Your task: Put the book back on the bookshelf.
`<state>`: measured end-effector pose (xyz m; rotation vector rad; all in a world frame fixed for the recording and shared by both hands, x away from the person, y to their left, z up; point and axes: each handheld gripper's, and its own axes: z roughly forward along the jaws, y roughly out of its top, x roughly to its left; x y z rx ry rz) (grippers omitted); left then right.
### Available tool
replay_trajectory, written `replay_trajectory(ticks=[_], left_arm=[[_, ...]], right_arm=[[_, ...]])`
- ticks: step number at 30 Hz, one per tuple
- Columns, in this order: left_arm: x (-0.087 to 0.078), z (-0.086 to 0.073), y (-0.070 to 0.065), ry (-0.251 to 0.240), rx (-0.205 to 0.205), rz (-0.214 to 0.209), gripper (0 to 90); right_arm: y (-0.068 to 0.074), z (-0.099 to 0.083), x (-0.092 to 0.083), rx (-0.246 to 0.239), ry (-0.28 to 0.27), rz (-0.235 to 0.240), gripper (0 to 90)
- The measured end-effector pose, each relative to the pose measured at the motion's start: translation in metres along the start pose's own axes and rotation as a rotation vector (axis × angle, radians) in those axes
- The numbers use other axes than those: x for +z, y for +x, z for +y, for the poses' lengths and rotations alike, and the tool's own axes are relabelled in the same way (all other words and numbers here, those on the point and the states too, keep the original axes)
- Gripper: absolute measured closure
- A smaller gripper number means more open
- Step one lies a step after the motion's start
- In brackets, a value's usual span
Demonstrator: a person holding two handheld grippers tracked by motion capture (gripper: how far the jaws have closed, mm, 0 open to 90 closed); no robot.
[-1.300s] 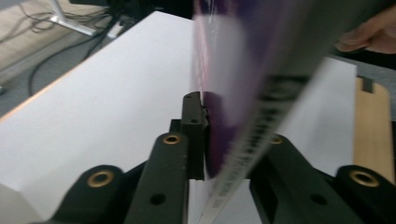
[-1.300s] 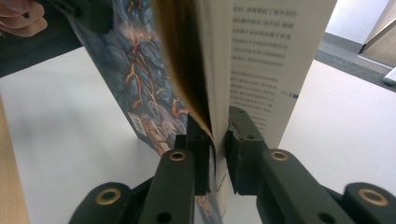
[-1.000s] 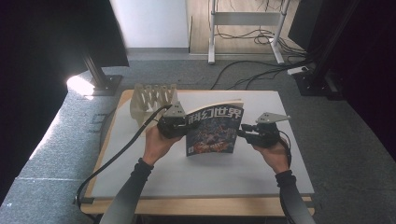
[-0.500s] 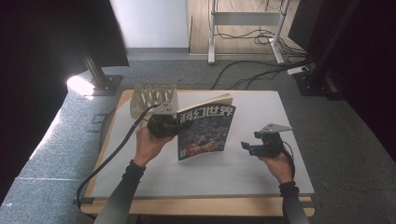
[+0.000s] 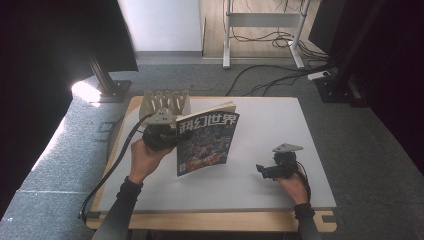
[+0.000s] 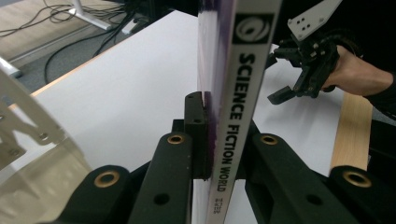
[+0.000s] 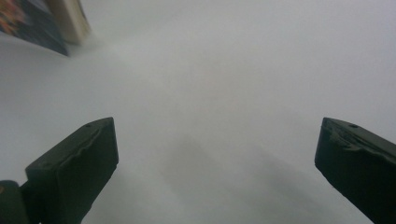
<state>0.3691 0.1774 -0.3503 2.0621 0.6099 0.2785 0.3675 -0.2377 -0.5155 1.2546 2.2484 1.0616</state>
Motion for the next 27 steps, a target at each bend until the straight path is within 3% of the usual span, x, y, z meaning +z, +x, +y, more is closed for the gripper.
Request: replay_trajectory(ticks=[5,7,12,27], left_arm=[[-0.018,-0.008,0.006,-0.018,-0.039,0.016,82.8],[-0.021,-0.010,0.008,-0.021,-0.047,0.020,82.8],[-0.037,-0.018,0.013,-0.028,-0.071,0.046,82.8],[-0.096,-0.035,0.032,-0.056,-0.153,0.162,82.8]], right_arm=[[0.000,-0.011,0.012,-0.011,0.063,-0.025,0.0],[0.002,-0.014,0.015,-0.030,0.066,-0.038,0.0],[0.003,-0.015,0.015,-0.018,0.061,-0.046,0.0],[0.003,-0.015,0.015,-0.019,0.055,-0.045,0.0]])
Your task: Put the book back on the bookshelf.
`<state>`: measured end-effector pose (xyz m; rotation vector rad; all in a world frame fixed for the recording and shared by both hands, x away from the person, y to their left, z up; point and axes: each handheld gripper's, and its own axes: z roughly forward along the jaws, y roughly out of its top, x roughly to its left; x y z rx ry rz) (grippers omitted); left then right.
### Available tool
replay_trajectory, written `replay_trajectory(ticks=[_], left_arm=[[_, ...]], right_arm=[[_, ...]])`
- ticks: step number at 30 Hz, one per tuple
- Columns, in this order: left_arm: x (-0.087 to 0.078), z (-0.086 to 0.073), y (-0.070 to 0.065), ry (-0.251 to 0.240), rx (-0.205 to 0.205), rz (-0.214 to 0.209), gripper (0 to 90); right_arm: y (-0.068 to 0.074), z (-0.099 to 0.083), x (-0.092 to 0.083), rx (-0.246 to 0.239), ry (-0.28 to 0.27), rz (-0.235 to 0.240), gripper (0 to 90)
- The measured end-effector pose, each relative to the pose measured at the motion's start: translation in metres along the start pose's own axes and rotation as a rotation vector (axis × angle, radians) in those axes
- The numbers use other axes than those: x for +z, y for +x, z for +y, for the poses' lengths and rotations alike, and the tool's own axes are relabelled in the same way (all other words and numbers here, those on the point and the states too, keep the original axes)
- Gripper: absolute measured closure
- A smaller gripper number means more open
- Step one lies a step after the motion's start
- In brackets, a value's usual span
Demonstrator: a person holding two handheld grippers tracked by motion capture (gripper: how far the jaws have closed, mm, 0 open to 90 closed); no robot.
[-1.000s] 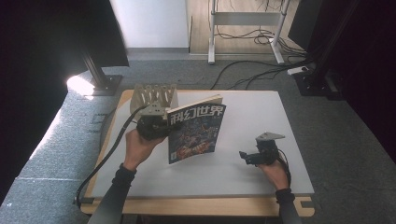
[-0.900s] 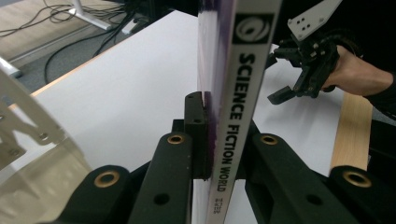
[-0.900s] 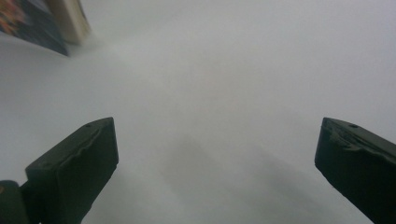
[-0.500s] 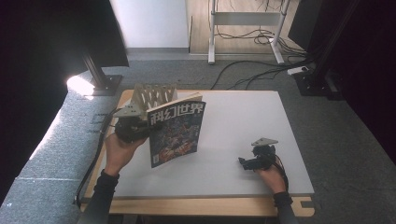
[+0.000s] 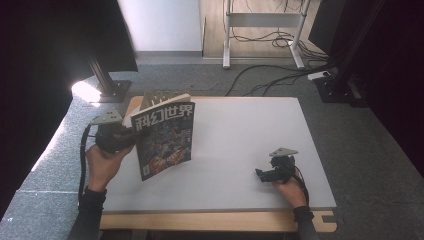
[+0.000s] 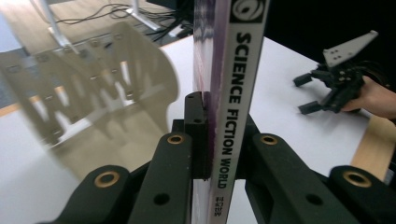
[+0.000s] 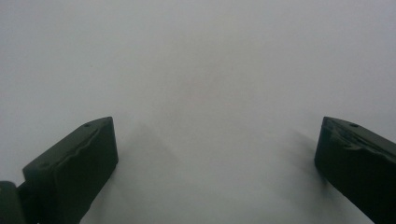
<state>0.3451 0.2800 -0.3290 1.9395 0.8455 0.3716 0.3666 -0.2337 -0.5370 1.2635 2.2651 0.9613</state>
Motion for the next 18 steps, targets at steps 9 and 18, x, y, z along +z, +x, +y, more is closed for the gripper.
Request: replay_trajectory(ticks=[9,18], left_arm=[[-0.019,-0.006,0.027,-0.007,-0.062,0.089,82.8],[-0.014,-0.005,0.051,0.007,-0.119,0.191,82.8]], right_arm=[[0.000,0.000,0.000,-0.001,0.000,0.000,0.0],[0.000,0.000,0.000,0.000,0.000,0.002,0.0]])
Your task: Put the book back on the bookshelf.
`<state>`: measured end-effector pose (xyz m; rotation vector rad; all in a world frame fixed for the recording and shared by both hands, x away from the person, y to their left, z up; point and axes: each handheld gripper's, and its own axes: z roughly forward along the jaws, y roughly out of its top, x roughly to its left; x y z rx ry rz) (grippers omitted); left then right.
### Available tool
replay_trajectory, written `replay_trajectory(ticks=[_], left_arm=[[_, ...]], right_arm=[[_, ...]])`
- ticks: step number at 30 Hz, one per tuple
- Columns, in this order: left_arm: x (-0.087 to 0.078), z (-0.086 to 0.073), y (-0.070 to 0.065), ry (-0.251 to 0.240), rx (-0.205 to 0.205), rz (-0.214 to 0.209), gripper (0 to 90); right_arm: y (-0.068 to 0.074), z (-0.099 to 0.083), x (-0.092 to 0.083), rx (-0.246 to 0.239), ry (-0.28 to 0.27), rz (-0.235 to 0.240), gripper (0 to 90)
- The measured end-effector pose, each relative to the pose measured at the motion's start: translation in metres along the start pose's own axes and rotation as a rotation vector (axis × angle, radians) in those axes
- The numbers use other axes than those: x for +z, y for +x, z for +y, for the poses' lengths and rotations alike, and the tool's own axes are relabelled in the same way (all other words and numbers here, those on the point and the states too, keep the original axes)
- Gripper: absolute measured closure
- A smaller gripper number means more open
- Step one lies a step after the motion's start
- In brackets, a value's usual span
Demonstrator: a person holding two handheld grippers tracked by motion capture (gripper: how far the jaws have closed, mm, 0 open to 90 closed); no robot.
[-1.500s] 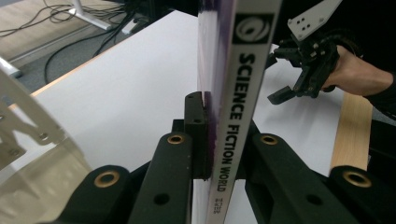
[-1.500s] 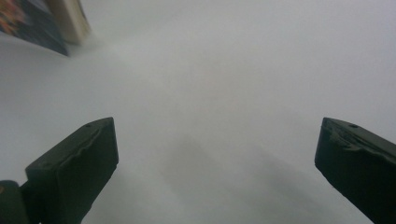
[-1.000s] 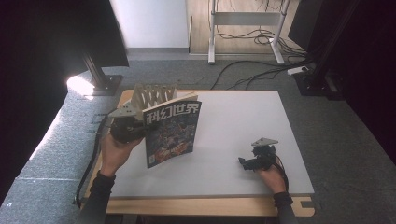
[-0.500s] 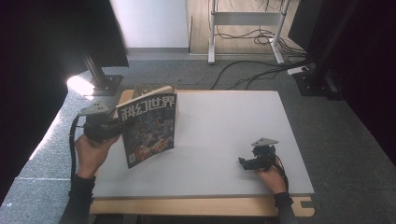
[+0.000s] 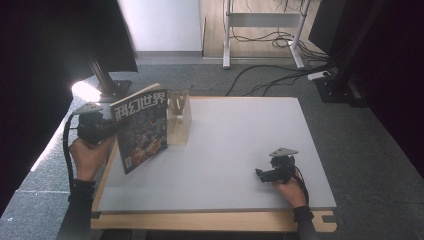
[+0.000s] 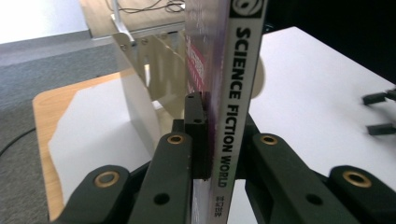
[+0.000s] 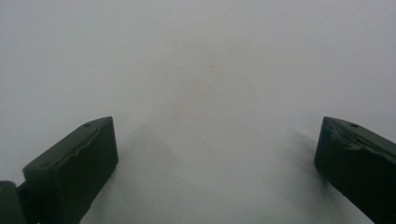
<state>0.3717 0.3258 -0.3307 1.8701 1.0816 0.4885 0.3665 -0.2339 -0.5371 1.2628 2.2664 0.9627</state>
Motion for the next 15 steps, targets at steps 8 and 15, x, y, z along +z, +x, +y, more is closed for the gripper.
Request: replay_trajectory(ticks=[8,15], left_arm=[[0.014,0.009,0.006,-0.003,-0.023,0.043,82.8],[0.033,0.019,0.005,-0.037,-0.045,0.060,82.7]], right_arm=[[0.000,0.000,0.000,0.001,0.000,0.000,0.0],[0.000,0.000,0.000,0.000,-0.001,0.000,0.0]])
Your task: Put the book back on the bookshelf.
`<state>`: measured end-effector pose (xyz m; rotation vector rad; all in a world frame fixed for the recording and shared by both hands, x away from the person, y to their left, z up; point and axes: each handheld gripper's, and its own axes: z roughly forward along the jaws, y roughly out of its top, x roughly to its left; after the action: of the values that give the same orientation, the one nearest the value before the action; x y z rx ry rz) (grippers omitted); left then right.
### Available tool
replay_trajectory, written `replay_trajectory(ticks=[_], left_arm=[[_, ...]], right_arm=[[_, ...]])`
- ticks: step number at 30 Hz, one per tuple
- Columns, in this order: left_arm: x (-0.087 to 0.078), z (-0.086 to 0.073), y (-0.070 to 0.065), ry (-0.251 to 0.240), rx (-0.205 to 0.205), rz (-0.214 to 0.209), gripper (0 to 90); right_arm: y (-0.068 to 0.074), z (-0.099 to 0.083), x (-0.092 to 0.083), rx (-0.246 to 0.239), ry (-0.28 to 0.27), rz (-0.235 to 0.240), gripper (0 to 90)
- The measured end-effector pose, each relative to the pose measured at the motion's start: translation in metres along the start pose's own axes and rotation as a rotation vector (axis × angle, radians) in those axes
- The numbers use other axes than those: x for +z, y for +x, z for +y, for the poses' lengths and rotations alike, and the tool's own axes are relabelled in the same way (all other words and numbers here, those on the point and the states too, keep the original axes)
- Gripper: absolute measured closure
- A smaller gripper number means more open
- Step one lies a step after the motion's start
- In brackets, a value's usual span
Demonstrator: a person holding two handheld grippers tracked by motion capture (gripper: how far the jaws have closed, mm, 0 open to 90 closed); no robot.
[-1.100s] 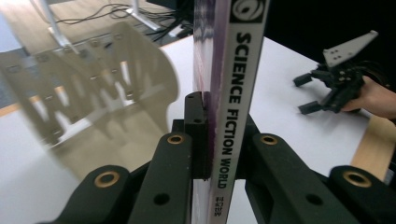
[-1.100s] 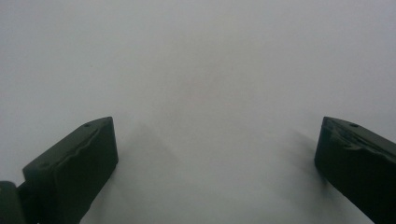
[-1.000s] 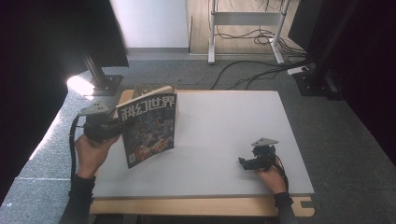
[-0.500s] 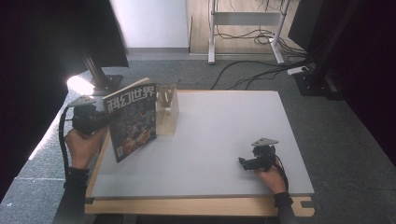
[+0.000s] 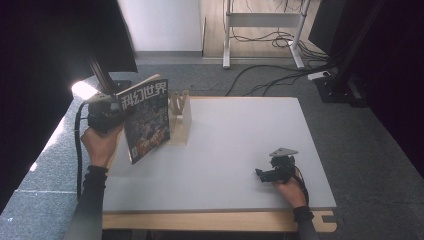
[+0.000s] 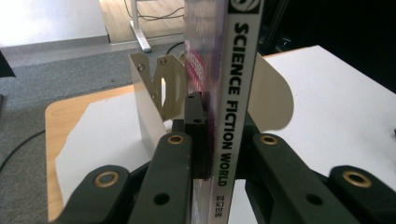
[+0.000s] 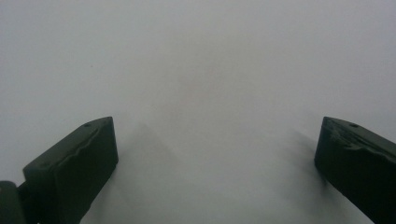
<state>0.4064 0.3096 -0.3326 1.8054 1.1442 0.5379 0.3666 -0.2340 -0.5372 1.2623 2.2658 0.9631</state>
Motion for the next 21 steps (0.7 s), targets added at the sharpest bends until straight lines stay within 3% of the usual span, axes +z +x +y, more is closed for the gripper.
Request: replay_trajectory(ticks=[8,10,13,14,18,19,20,21], left_arm=[[0.020,0.007,-0.002,-0.044,0.013,-0.009,82.7],[0.029,0.004,-0.002,-0.076,0.022,-0.014,82.6],[0.033,-0.001,-0.002,-0.080,0.026,-0.018,82.6],[0.033,-0.004,-0.002,-0.085,0.024,-0.042,82.4],[0.028,-0.004,-0.004,-0.033,0.046,-0.059,81.6],[0.025,-0.003,-0.005,0.014,0.058,-0.070,81.4],[0.025,-0.003,-0.005,0.014,0.058,-0.070,81.3],[0.022,-0.003,-0.006,0.059,0.061,-0.078,80.9]], right_arm=[[0.000,0.000,0.000,0.001,-0.002,0.000,0.0],[0.000,0.000,0.000,0.001,-0.001,0.001,0.0],[0.000,0.000,0.000,0.001,-0.003,-0.001,0.0],[0.000,0.000,0.000,0.001,-0.002,0.000,0.0],[0.000,0.000,0.000,0.001,-0.001,0.000,0.0],[0.000,0.000,0.000,0.000,-0.001,-0.001,0.0],[0.000,0.000,0.000,0.000,-0.001,-0.001,0.0],[0.000,0.000,0.000,0.001,-0.001,-0.001,0.0]])
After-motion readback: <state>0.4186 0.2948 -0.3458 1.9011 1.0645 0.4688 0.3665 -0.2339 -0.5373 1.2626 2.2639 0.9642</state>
